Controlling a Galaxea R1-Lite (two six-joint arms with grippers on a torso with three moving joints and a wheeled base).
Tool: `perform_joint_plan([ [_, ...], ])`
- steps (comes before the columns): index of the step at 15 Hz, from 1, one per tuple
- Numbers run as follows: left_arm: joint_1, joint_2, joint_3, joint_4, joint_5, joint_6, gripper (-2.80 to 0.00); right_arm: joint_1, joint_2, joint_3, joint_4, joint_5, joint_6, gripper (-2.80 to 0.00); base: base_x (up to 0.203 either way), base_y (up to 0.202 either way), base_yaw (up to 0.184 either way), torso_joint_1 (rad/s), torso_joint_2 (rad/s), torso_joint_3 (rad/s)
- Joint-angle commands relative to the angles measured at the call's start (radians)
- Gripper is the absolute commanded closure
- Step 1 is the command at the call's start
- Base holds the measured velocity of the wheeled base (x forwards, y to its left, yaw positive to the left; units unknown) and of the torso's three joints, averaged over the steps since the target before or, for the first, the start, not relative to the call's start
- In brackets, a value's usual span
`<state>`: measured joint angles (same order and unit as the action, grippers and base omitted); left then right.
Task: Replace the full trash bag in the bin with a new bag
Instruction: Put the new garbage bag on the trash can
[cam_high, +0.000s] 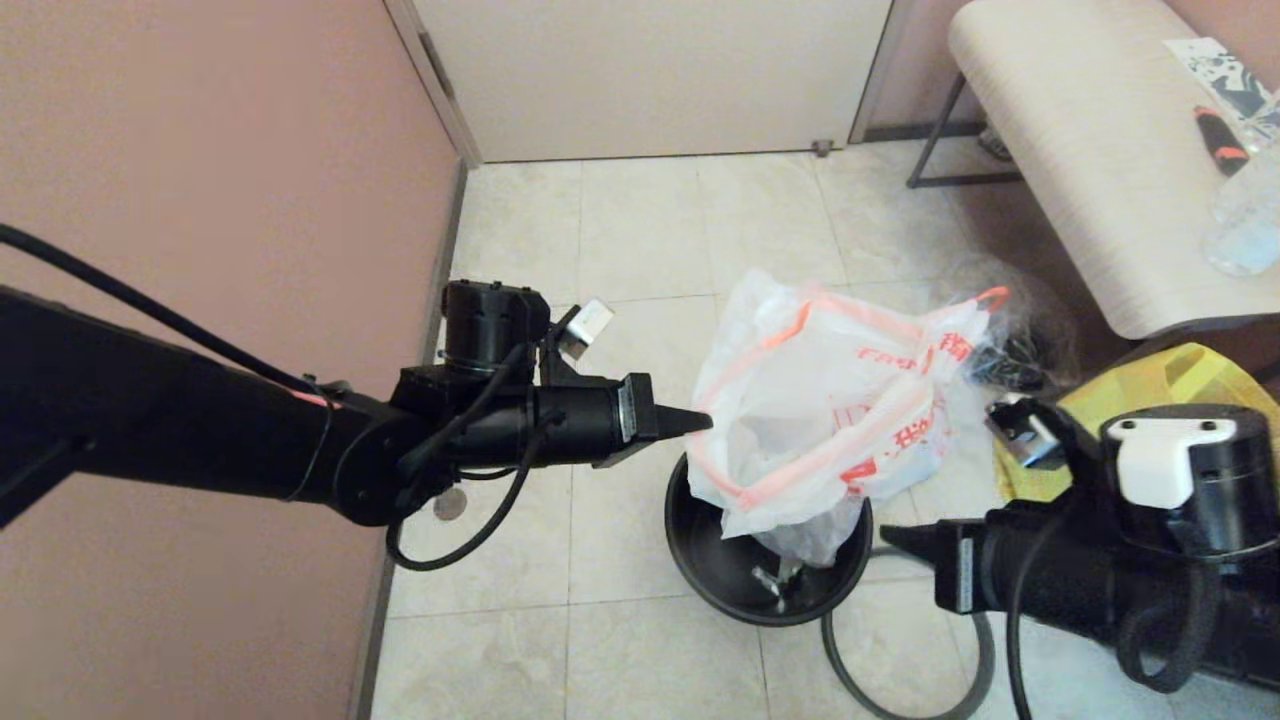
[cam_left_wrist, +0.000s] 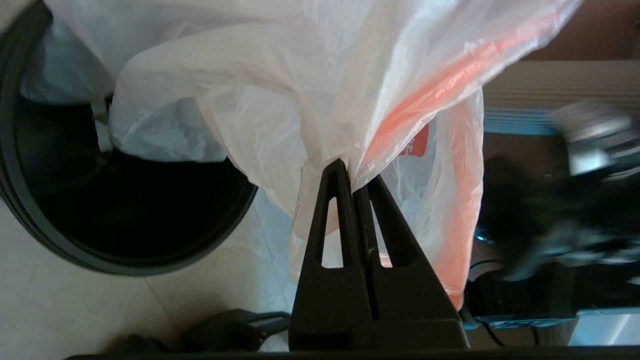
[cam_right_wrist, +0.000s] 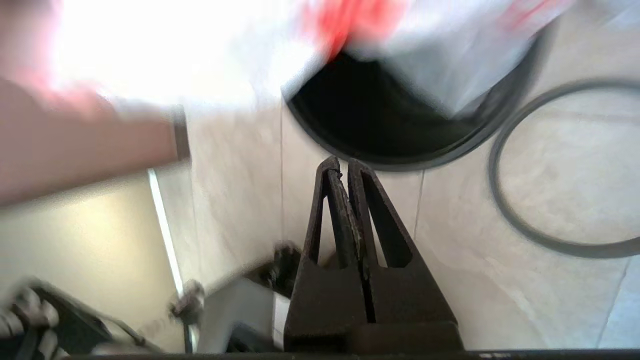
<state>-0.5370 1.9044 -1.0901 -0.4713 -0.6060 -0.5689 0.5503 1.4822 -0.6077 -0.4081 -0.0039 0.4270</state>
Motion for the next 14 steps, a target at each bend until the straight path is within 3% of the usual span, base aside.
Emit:
perform_joint_plan([
  [1,-0.019,-0.009,0.019,-0.002,0.006,-0.003,0.00,-0.040,-0.095,-0.010,0.002,-0.013,0.010,0.00,0.000,0.000,0.000,0.000,0.00,0.000],
  [4,-0.035,-0.013,0.027,0.008,0.011,-0.005,0.00,-0.105,-0.086,-0.058,0.003,-0.021,0.047,0.00,0.000,0.000,0.000,0.000,0.00,0.000],
  [5,-0.040,-0.013,0.038,0.007,0.018,-0.003,0.00,-0.123,-0.098,-0.086,0.012,-0.021,0.092,-2.80,0.000,0.000,0.000,0.000,0.00,0.000],
  [11,-0.057,-0.038,0.079,0.002,0.035,-0.003,0.00,-0.130,0.010,-0.291,0.356,-0.023,0.204,-2.80,0.000,0.000,0.000,0.000,0.00,0.000],
  [14,-0.055,-0.053,0.085,0.002,0.035,-0.003,0.00,-0.129,0.063,-0.353,0.465,-0.080,0.242,-2.80,0.000,0.000,0.000,0.000,0.00,0.000],
])
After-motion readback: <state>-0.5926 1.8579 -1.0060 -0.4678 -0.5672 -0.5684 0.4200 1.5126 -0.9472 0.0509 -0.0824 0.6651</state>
